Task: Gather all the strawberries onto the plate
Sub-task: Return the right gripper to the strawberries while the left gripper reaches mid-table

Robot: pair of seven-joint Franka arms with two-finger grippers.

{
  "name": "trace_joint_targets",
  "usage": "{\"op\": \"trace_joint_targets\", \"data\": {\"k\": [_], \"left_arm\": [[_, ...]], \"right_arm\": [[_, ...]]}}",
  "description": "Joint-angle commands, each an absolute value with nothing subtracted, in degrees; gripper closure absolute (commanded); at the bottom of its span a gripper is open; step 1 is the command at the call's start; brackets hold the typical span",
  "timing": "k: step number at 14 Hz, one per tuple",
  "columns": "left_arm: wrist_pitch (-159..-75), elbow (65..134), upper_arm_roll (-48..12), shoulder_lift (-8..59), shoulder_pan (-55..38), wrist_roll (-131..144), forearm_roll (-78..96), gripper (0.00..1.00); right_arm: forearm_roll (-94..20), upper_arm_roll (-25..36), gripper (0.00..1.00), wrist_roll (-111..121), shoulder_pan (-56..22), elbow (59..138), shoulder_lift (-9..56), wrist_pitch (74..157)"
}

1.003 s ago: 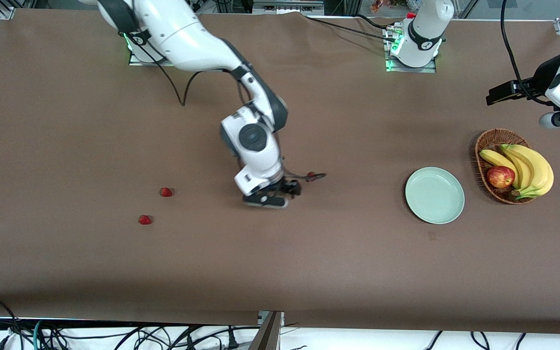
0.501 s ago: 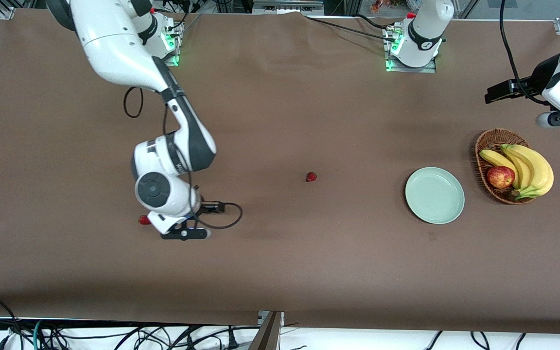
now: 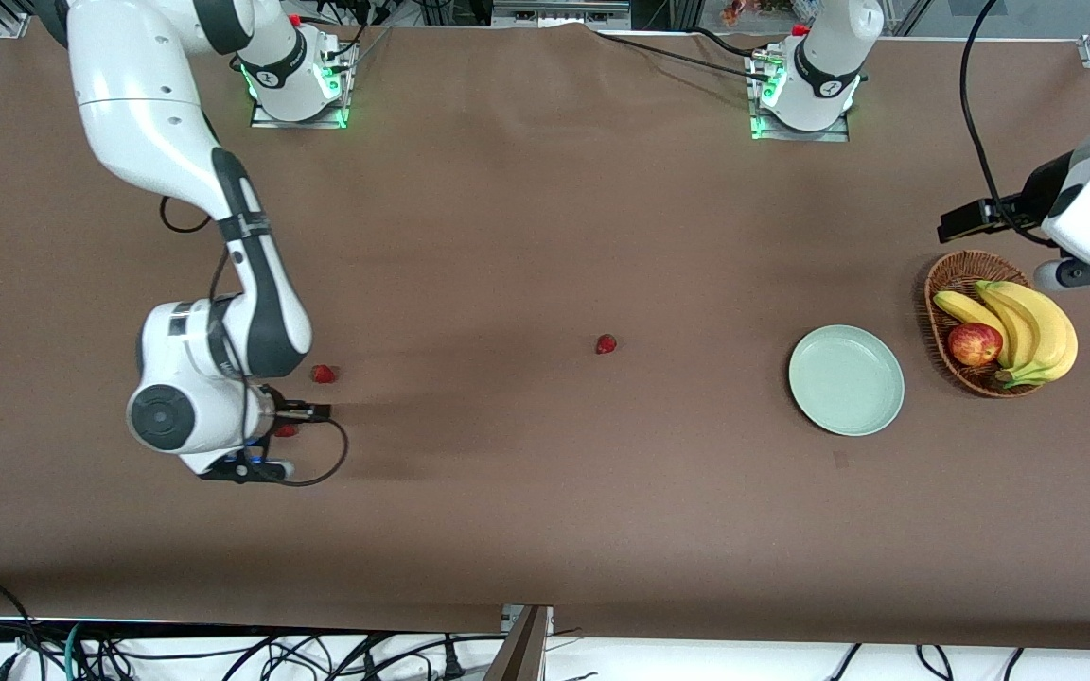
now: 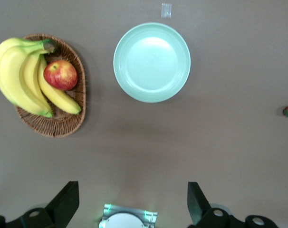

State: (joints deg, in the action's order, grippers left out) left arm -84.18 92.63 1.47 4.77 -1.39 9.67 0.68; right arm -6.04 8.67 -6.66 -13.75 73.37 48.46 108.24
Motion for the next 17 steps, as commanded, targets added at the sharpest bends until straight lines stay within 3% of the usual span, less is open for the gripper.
{"op": "trace_joint_targets", "data": {"k": [1,3,5,7,11,12,14,17], "left_arm": [[-84.9,88.52,1.23,9.39,-1.41,9.67,-0.27,0.0],[-85.43,84.57,1.49,15.09,-1.32,9.49,3.66,0.0],[-87.26,84.81,0.97,17.92,-2.19,10.02,11.04,0.0],[-94.18,86.13,-1.13,20.29,-6.74,11.41,13.71,0.0],[-107.2,86.31,-1.06,28.54,-19.57,26.16,12.75,0.0],[-109.58,86.31,-1.05,30.3,-21.69,28.19,12.31,0.0],[-111.62,86.4,-1.14,32.6,-24.34,29.96,10.21,0.0],[-116.61,88.75,-1.06,35.77,-28.46,33.11,9.84,0.0]], "right_arm": [[-5.71,8.26,0.0,-5.19,-12.66,75.06,47.72,109.42],[-5.63,8.26,0.0,-5.19,-12.66,76.28,48.25,113.53],[-5.63,8.26,0.0,-3.44,-12.66,79.7,48.52,119.15],[-5.71,8.17,0.0,-1.68,-12.39,82.26,48.43,123.38],[-5.71,8.17,0.01,-1.67,-12.48,82.35,48.43,123.49],[-5.71,8.17,0.09,-1.67,-12.48,82.35,48.43,123.49],[-5.71,8.17,0.35,-1.67,-12.48,82.27,48.43,123.4],[-5.71,8.17,0.6,-0.97,-12.48,82.27,48.34,123.31]]}}
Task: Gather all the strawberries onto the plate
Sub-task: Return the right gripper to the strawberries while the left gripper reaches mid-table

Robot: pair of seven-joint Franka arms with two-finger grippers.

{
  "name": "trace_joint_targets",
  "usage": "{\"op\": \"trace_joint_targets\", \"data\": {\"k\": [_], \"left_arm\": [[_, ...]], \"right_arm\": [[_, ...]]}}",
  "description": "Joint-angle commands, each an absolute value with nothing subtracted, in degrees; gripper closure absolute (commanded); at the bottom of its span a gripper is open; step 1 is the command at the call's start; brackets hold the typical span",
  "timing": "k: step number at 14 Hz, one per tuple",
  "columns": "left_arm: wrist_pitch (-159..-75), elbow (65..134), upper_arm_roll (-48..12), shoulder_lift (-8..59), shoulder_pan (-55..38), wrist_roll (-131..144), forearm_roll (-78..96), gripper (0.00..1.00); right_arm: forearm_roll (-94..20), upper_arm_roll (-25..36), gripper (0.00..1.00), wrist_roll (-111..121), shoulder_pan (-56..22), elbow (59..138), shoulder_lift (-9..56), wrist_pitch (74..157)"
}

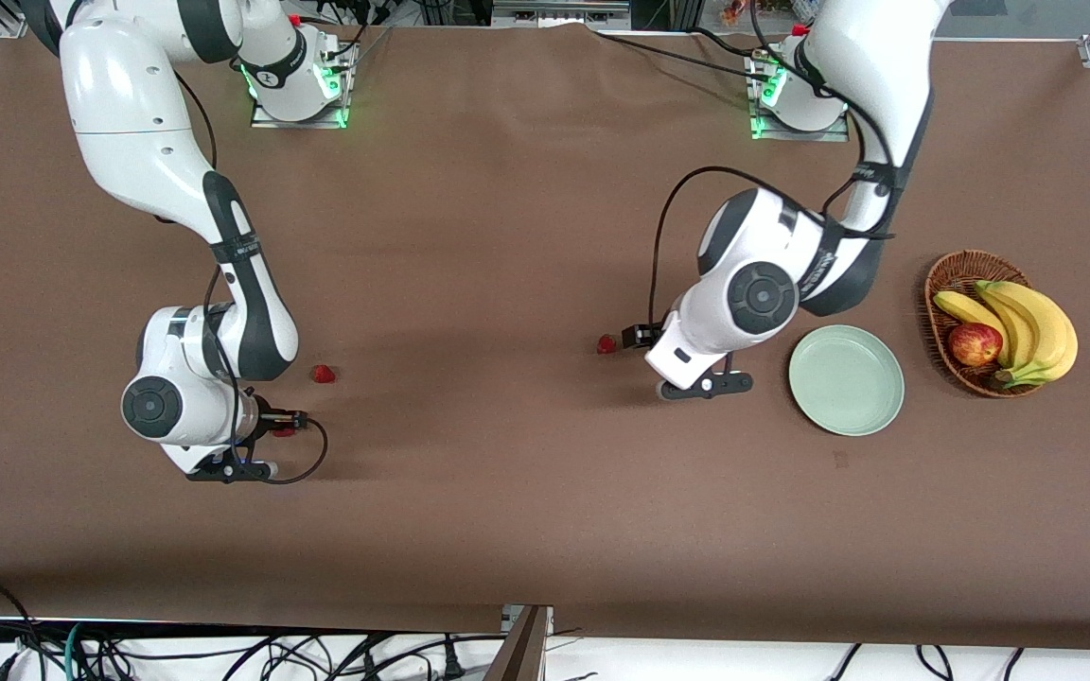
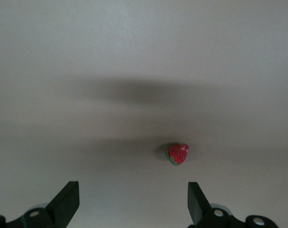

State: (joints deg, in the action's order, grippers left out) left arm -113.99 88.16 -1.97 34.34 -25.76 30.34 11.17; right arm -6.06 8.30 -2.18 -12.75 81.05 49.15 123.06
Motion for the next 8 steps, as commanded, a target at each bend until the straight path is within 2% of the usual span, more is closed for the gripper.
{"op": "trace_joint_targets", "data": {"k": [1,3,5,8], "left_arm": [[-120.37,91.73,-1.05,35.77,-29.61,34.79,9.84,0.0],[-126.89,96.05,-1.14,35.51,-31.54,37.51,9.84,0.0],[-130.33,97.9,-1.06,36.12,-33.91,40.94,9.84,0.0],[-135.51,99.93,-1.14,37.0,-34.89,41.57,9.84,0.29]], "right_arm": [[-5.71,8.17,0.68,-0.97,-12.39,82.18,48.34,123.14],[-5.8,8.17,0.8,-0.97,-12.39,82.0,48.25,122.96],[-5.8,8.26,0.81,-0.62,-12.39,81.83,48.08,122.96],[-5.8,8.17,0.81,-0.62,-12.57,81.65,47.73,122.78]]}}
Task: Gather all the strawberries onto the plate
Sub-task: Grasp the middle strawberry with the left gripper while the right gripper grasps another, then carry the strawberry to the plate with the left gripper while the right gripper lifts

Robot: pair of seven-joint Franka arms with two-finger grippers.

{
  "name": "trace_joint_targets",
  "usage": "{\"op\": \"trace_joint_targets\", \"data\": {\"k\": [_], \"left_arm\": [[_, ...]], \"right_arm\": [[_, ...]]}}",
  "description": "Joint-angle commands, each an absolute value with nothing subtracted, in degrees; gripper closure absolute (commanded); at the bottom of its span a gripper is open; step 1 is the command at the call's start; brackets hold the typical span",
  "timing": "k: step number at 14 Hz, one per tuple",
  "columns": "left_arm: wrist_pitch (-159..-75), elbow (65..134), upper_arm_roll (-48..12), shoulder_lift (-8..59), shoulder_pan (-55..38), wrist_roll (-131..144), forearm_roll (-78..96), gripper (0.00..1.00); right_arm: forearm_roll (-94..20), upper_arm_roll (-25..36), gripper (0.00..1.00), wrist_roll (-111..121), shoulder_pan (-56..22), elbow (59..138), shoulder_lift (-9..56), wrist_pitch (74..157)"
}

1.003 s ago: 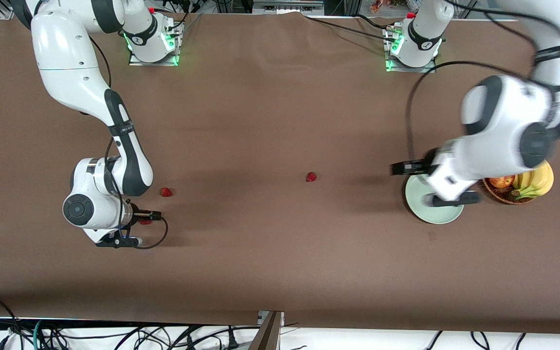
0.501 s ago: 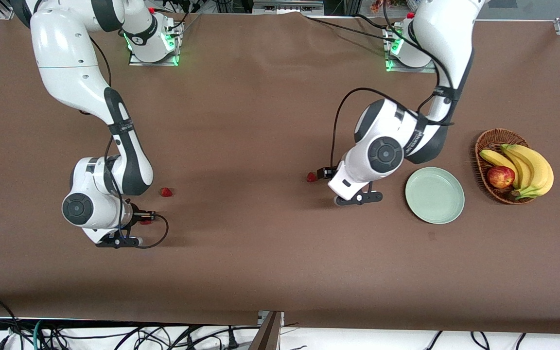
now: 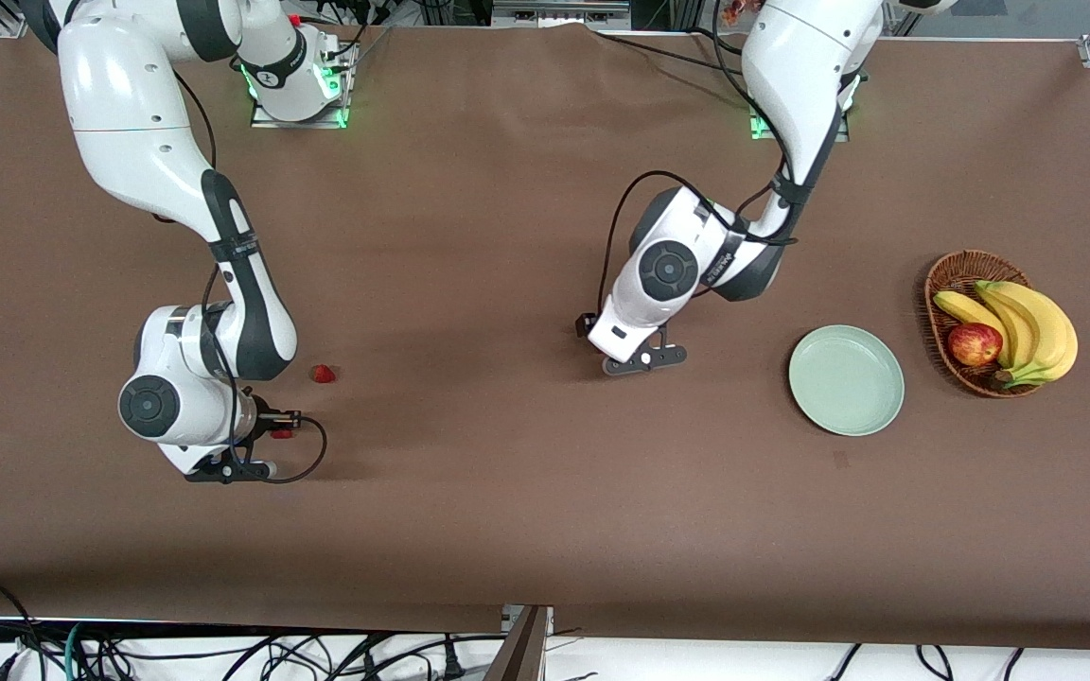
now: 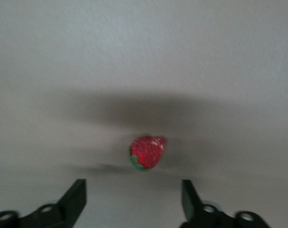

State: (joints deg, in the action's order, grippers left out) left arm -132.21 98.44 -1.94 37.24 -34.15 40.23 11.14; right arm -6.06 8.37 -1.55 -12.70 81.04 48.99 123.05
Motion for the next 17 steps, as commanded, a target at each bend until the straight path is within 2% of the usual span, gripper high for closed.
{"op": "trace_joint_targets", "data": {"k": [1,2,4,5,8,10,11,13,14,17], "left_arm": [[-137.27,99.84,-1.14,38.13,-34.98,41.57,9.84,0.38],[-138.76,99.84,-1.14,38.93,-34.98,41.57,9.84,0.44],[-139.66,99.84,-1.14,39.46,-34.98,41.57,9.84,0.47],[-139.66,99.76,-1.14,39.38,-34.63,41.57,9.84,0.54],[-140.01,99.23,-0.7,39.46,-34.45,41.57,9.93,0.64],[-140.01,99.4,-0.7,39.46,-34.45,41.57,9.93,0.83],[-139.75,99.49,-0.7,39.11,-34.28,41.66,9.93,0.88],[-138.44,99.49,-0.7,37.02,-32.62,41.92,10.11,0.9],[-134.6,99.14,-0.79,35.09,-30.52,41.49,10.02,0.93],[-123.08,98.88,-1.05,29.11,-24.19,35.19,10.02,0.93]], "right_arm": [[-5.8,8.26,0.81,-0.62,-12.57,81.48,47.46,122.78],[-5.8,8.17,0.81,-0.62,-12.74,80.87,47.37,122.09],[-6.42,7.91,0.81,-1.05,-13.09,78.76,47.37,118.58],[-6.5,7.74,0.81,-1.4,-13.18,77.71,47.2,117.17],[-6.77,7.65,0.81,-1.49,-14.76,76.82,46.5,116.28],[-7.9,7.12,0.81,-3.85,-15.99,76.82,46.32,116.28],[-9.3,6.51,0.81,-7.7,-16.52,76.73,46.32,116.28],[-9.76,5.28,0.81,-15.6,-19.41,76.73,46.32,116.63],[-9.76,5.27,0.81,-20.26,-21.77,76.82,46.32,116.89],[-9.75,5.19,0.81,-35.54,-28.11,76.73,46.49,119.95]]}}
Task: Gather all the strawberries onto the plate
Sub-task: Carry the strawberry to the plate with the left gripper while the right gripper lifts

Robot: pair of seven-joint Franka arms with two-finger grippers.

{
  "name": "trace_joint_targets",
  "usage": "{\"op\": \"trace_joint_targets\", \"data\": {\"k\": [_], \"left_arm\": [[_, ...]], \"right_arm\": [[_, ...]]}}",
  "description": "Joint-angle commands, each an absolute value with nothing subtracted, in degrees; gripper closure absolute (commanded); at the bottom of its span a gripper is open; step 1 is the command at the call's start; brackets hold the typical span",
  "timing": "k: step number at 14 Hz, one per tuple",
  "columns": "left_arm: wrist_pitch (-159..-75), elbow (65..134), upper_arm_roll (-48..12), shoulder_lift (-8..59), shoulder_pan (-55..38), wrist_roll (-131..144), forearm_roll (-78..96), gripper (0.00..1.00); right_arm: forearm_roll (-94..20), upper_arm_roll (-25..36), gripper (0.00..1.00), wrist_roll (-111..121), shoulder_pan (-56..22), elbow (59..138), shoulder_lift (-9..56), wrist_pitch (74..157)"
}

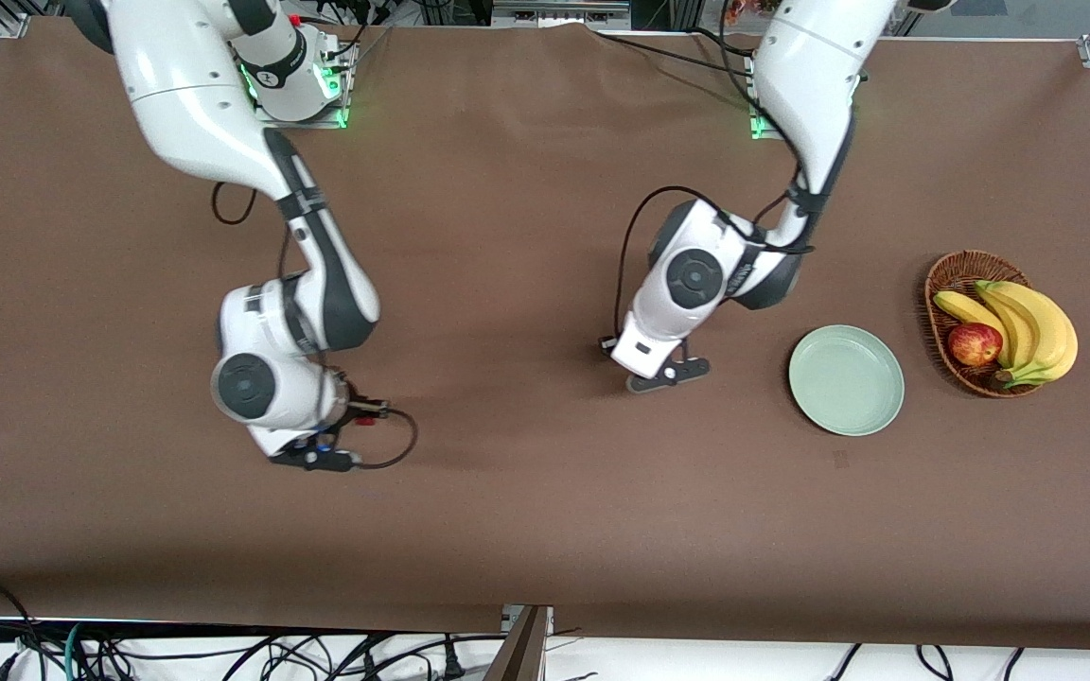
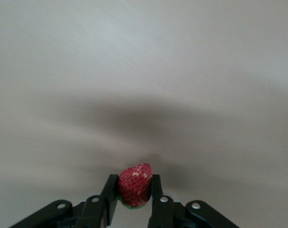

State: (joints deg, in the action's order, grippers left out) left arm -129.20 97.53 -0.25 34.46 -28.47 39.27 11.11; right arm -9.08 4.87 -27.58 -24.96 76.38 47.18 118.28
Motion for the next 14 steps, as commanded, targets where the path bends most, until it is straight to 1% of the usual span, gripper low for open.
{"op": "trace_joint_targets", "data": {"k": [1,3,5,9,10,12,14], "left_arm": [[-119.65,98.88,-1.05,27.79,-21.99,31.76,10.02,0.92],[-114.98,98.96,-1.05,25.67,-17.25,22.98,9.93,0.92],[-113.03,99.4,-0.97,25.23,-12.59,14.02,9.93,0.9],[-114.16,101.16,-0.88,25.66,-3.27,-1.36,9.32,0.91],[-114.69,102.64,-0.88,25.66,-1.51,-4.89,9.32,0.91],[-121.6,107.9,-1.05,25.66,1.14,-11.57,9.4,0.92],[-133.45,115.45,-1.14,25.93,1.06,-12.56,9.4,0.91]], "right_arm": [[-9.76,5.19,0.81,-41.42,-30.65,76.73,46.84,122.23],[-9.58,5.27,0.81,-54.34,-36.45,76.73,47.98,130.73],[-9.49,5.27,0.81,-63.59,-40.94,76.73,48.95,138.13],[-9.4,5.27,0.8,-65.65,-47.71,76.29,50.36,143.6],[-9.4,5.27,0.79,-65.65,-49.03,75.07,51.41,143.96],[-9.4,5.27,0.79,-65.65,-51.41,71.12,54.39,143.96],[-9.49,5.27,0.79,-65.83,-52.81,68.83,56.42,144.05]]}}
